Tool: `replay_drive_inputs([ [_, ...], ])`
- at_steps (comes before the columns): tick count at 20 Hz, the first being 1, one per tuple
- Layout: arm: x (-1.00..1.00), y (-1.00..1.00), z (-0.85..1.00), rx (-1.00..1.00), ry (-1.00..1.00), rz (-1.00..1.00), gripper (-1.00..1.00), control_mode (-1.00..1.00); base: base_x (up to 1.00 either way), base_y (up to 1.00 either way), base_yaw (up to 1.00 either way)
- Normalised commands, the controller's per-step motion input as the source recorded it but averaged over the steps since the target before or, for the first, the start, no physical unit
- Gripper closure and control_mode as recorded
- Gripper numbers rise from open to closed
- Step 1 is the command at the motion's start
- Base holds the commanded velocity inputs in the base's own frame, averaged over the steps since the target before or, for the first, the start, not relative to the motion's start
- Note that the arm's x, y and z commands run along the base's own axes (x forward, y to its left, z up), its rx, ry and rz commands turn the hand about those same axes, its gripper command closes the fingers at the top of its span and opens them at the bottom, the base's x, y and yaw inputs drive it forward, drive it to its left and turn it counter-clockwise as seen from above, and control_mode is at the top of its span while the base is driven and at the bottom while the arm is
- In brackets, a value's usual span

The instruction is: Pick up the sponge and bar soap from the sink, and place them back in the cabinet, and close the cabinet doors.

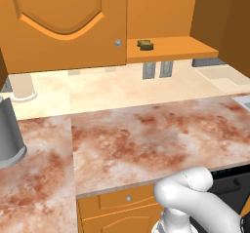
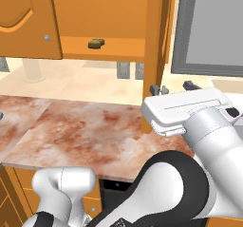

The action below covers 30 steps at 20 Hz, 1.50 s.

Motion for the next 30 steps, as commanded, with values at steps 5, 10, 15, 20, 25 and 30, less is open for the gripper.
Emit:
replay_drive_inputs([
  [5, 0.33, 0.27, -0.23, 0.00, -0.01, 0.04, -1.00, -1.00, 0.00, 0.00, 0.00],
  [10, 0.32, 0.45, -0.05, 0.00, 0.00, 0.00, -1.00, -1.00, 0.00, 0.00, 0.00],
  [15, 0.36, 0.38, 0.00, 0.00, 0.00, 0.00, -1.00, -1.00, 0.00, 0.00, 0.00],
  [20, 0.42, 0.49, 0.00, 0.00, 0.00, 0.00, -1.00, -1.00, 0.00, 0.00, 0.00],
  [25, 0.41, 0.54, 0.00, 0.00, 0.00, 0.00, -1.00, -1.00, 0.00, 0.00, 0.00],
  [30, 0.44, 0.52, 0.00, 0.00, 0.00, 0.00, -1.00, -1.00, 0.00, 0.00, 0.00],
])
